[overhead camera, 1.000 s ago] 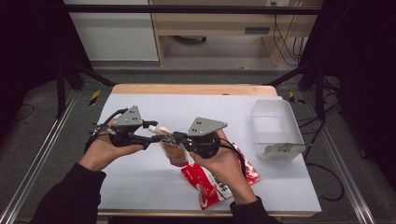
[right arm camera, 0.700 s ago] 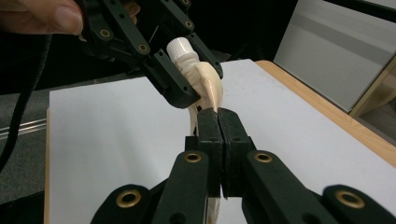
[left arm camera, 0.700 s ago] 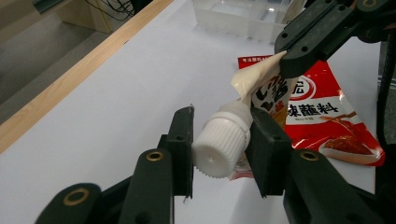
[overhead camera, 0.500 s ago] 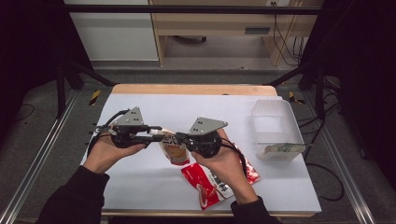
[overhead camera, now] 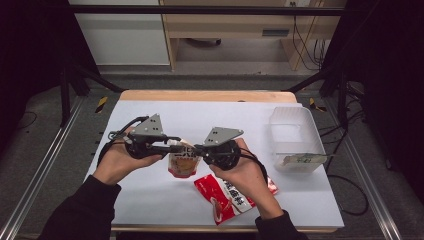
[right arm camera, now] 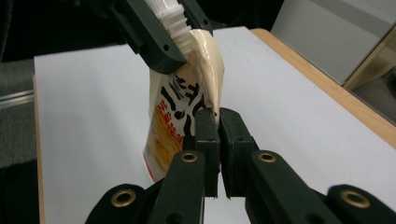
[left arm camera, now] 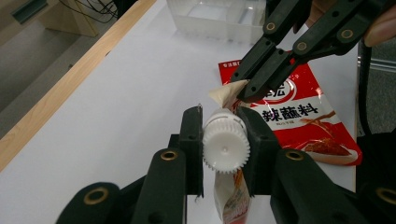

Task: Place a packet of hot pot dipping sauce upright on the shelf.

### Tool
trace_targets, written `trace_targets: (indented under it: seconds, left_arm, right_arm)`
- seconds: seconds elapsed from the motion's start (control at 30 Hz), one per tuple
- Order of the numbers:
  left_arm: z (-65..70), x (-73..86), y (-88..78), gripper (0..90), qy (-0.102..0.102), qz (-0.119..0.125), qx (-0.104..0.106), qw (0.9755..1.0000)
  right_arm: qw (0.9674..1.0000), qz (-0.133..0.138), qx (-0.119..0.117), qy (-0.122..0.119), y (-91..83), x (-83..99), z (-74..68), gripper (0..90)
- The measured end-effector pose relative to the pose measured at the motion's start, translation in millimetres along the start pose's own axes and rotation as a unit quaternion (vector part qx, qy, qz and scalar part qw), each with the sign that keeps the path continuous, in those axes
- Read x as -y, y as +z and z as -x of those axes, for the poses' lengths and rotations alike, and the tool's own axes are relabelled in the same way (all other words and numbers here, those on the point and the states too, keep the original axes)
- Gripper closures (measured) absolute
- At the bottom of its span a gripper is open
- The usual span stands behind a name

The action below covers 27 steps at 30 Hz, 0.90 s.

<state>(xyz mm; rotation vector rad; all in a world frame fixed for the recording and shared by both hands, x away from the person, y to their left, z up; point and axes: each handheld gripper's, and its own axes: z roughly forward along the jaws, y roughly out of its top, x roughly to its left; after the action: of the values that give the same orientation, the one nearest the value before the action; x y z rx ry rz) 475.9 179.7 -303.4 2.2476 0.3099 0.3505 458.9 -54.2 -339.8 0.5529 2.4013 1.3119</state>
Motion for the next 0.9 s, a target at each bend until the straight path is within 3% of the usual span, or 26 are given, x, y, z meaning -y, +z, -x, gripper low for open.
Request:
trace_targets:
  seconds: [0.1,0.37,0.47,0.53,0.57,0.6,0.63,0.67,0.7,0.73,0.77,0.83,0.9]
  left_arm:
    - [0.8,-2.6,3.1,72.7,0.005,-0.006,0.0,1.0]
    - [2.5,-5.8,6.1,73.0,0.013,-0.01,0.004,0.9999]
    - [3.2,-6.6,5.6,73.0,0.015,-0.01,0.004,0.9998]
    - [2.8,-6.6,4.6,73.0,0.018,-0.013,0.007,0.9997]
    - [2.6,-6.6,4.3,73.0,0.021,-0.016,0.006,0.9996]
    - [3.1,-6.6,4.1,73.0,0.022,-0.018,0.005,0.9996]
    - [3.1,-6.6,4.1,73.0,0.022,-0.018,0.005,0.9996]
    - [3.1,-6.8,3.6,73.0,0.027,-0.024,0.004,0.9993]
    - [3.1,-6.8,3.6,73.0,0.027,-0.024,0.004,0.9993]
    - [2.8,-6.3,3.6,73.0,0.029,-0.028,0.004,0.9992]
    - [2.8,-6.3,3.6,73.0,0.029,-0.028,0.004,0.9992]
    - [2.7,-5.8,3.6,73.0,0.031,-0.027,0.004,0.9992]
    - [2.6,-5.7,3.4,73.0,0.031,-0.026,0.005,0.9992]
  right_arm:
    - [0.9997,-0.023,-0.001,-0.01,-1.0,-2.7,2.6,87.4]
    - [0.9987,-0.047,0.001,-0.019,-2.9,-5.4,5.3,85.4]
    - [0.9978,-0.062,0.003,-0.026,-3.6,-7.4,7.6,78.1]
    - [0.9962,-0.078,0.008,-0.037,-3.8,-9.6,10.2,63.7]
    - [0.9962,-0.078,0.008,-0.037,-3.8,-9.6,10.2,63.7]
    - [0.9952,-0.083,0.015,-0.05,-3.9,-12.0,11.8,55.9]
    - [0.9952,-0.083,0.015,-0.05,-3.9,-12.0,11.8,55.9]
    - [0.994,-0.089,0.016,-0.062,-3.6,-15.5,12.4,48.7]
    - [0.994,-0.089,0.016,-0.062,-3.6,-15.5,12.4,48.7]
    - [0.9914,-0.102,0.018,-0.08,-2.8,-19.8,12.7,44.3]
    - [0.9914,-0.102,0.018,-0.08,-2.8,-19.8,12.7,44.3]
    - [0.9884,-0.118,0.018,-0.094,-0.2,-26.6,13.4,40.8]
    - [0.9883,-0.117,0.013,-0.098,0.7,-28.5,13.8,39.3]
